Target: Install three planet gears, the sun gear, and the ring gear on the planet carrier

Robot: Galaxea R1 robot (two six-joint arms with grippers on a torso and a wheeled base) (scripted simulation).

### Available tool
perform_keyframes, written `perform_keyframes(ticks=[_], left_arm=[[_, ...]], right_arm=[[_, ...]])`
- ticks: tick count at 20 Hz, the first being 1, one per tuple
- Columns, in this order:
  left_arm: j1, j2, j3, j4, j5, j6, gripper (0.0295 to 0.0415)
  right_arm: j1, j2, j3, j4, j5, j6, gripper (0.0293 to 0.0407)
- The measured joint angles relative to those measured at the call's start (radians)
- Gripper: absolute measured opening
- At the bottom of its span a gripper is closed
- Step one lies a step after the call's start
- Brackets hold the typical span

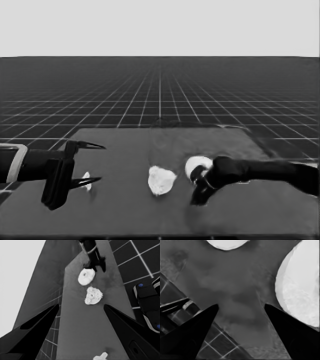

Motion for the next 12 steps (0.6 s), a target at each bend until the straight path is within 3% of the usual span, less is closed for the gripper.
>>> perform_keyframes(ticks=[1,3,8,9,10,12], left_arm=[[0.000,0.000,0.000,0.000,0.000,0.000,0.0385],[0.000,0.000,0.000,0.000,0.000,0.000,0.0385],[0.000,0.000,0.000,0.000,0.000,0.000,0.0385],[0.000,0.000,0.000,0.000,0.000,0.000,0.0385],[0.000,0.000,0.000,0.000,0.000,0.000,0.0385],[0.000,0.000,0.000,0.000,0.000,0.000,0.0385]], right_arm=[[-0.064,-0.264,0.209,-0.077,0.050,-0.154,0.0389],[-0.117,-0.496,0.408,-0.150,0.098,-0.298,0.0385],[-0.140,-0.602,0.505,-0.186,0.123,-0.368,0.0385],[0.180,-0.344,0.261,0.208,-0.106,0.056,0.0397],[0.288,-0.143,-0.050,0.328,-0.144,0.206,0.0392],[0.297,0.045,-0.432,0.388,-0.180,0.261,0.0386]])
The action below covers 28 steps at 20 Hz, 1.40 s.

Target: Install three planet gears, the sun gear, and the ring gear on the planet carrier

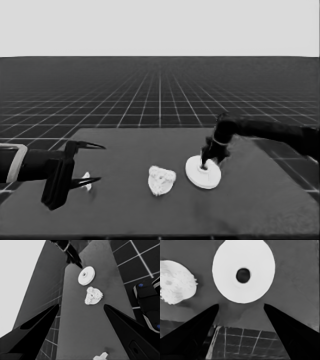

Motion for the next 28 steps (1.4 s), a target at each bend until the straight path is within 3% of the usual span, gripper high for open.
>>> perform_keyframes(ticks=[2,6,8,12,16,17,26,28], left_arm=[[0.000,0.000,0.000,0.000,0.000,0.000,0.0385],[0.000,0.000,0.000,0.000,0.000,0.000,0.0385],[0.000,0.000,0.000,0.000,0.000,0.000,0.0385],[0.000,0.000,0.000,0.000,0.000,0.000,0.0385],[0.000,0.000,0.000,0.000,0.000,0.000,0.0385],[0.000,0.000,0.000,0.000,0.000,0.000,0.0385],[0.000,0.000,0.000,0.000,0.000,0.000,0.0385],[0.000,0.000,0.000,0.000,0.000,0.000,0.0385]], right_arm=[[-0.002,0.079,-0.170,0.019,-0.015,-0.003,0.0385],[-0.005,0.123,-0.264,0.027,-0.022,-0.012,0.0385],[-0.128,0.150,-0.329,-0.070,0.055,-0.036,0.0385],[-0.185,0.175,-0.386,-0.107,0.095,-0.059,0.0385],[-0.191,0.179,-0.394,-0.111,0.101,-0.062,0.0385],[-0.191,0.179,-0.394,-0.112,0.101,-0.062,0.0349],[-0.191,0.179,-0.395,-0.112,0.101,-0.062,0.0348],[-0.078,0.135,-0.292,-0.028,0.016,-0.018,0.0348]])
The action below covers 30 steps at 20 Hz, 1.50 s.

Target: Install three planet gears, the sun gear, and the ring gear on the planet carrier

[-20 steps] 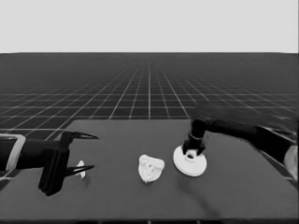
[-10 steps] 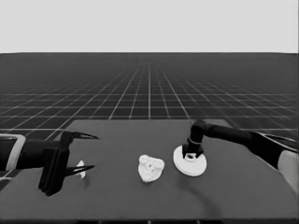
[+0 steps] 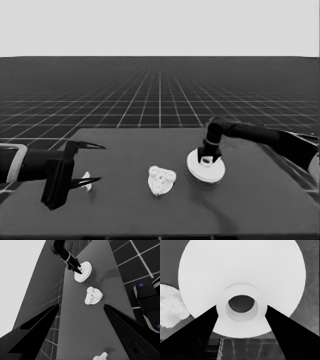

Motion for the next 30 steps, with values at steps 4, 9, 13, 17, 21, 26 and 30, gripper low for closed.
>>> perform_keyframes(ticks=[4,9,13,17,21,26,30], left_arm=[[0.000,0.000,0.000,0.000,0.000,0.000,0.0385],[0.000,0.000,0.000,0.000,0.000,0.000,0.0385],[0.000,0.000,0.000,0.000,0.000,0.000,0.0385],[0.000,0.000,0.000,0.000,0.000,0.000,0.0385],[0.000,0.000,0.000,0.000,0.000,0.000,0.0385],[0.000,0.000,0.000,0.000,0.000,0.000,0.0385],[0.000,0.000,0.000,0.000,0.000,0.000,0.0385]], right_arm=[[0.064,-0.006,0.014,0.049,-0.035,0.005,0.0348],[0.054,0.083,0.104,0.022,-0.052,0.255,0.0348],[0.026,0.457,-0.017,-0.007,-0.070,0.434,0.0348],[0.023,0.503,-0.067,-0.010,-0.071,0.432,0.0348],[-0.055,0.517,-0.112,-0.084,-0.049,0.407,0.0348],[-0.072,0.521,-0.126,-0.101,-0.043,0.400,0.0348],[-0.075,0.522,-0.126,-0.102,-0.042,0.409,0.0348]])
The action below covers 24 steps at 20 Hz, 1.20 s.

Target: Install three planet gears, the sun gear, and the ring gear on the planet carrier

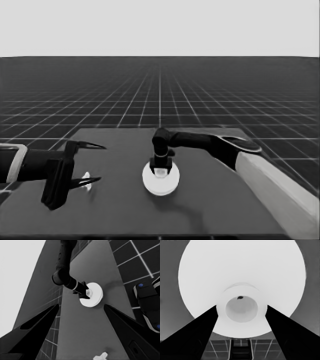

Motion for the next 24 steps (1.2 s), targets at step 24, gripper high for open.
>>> perform_keyframes(ticks=[24], left_arm=[[0.000,0.000,0.000,0.000,0.000,0.000,0.0385]], right_arm=[[-0.002,-0.001,-0.001,0.000,-0.002,0.205,0.0348]])
